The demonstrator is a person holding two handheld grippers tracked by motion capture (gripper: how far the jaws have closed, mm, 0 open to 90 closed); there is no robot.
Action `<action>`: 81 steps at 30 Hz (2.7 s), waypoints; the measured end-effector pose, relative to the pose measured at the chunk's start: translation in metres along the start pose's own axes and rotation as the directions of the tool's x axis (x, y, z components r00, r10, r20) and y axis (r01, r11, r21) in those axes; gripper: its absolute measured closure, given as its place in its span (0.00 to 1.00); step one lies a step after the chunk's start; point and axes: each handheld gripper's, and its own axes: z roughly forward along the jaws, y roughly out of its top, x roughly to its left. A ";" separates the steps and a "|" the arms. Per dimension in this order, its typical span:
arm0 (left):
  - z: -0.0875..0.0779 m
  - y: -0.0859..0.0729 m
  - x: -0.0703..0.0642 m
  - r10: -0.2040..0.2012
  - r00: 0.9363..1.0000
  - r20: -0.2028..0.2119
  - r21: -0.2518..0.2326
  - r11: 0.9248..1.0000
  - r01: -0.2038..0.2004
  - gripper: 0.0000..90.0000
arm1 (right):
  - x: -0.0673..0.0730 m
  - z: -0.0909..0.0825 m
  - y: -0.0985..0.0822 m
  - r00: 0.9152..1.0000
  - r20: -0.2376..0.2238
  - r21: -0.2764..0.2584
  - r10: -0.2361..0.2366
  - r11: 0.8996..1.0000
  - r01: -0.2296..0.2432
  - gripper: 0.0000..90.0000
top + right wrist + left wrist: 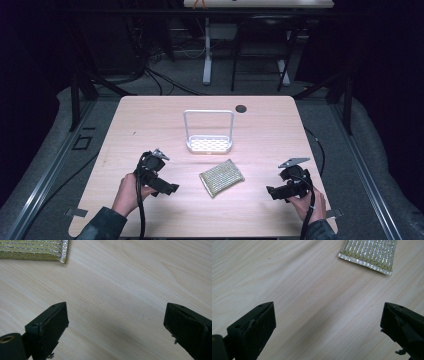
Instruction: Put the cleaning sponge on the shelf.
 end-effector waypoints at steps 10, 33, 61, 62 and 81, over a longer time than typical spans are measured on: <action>0.009 0.021 -0.013 0.043 0.999 0.029 0.002 0.999 -0.043 0.00 | 0.001 0.001 0.000 1.000 -0.001 0.005 -0.003 1.000 0.003 0.07; 0.056 0.071 -0.057 0.144 0.984 0.106 0.058 0.987 -0.151 0.00 | 0.000 0.002 -0.001 1.000 -0.003 0.009 -0.009 1.000 0.009 0.08; 0.105 0.087 -0.078 0.225 0.974 0.035 0.143 0.963 -0.228 0.17 | 0.000 0.002 -0.001 1.000 -0.013 0.012 -0.008 1.000 0.008 0.09; 0.105 0.086 -0.078 0.222 0.975 0.032 0.143 0.964 -0.224 0.18 | 0.000 0.002 -0.001 1.000 -0.013 0.012 -0.008 1.000 0.008 0.09; 0.111 0.089 -0.082 0.220 0.975 0.010 0.200 0.955 -0.218 0.32 | 0.002 0.001 -0.001 1.000 -0.015 0.018 -0.016 1.000 0.016 0.10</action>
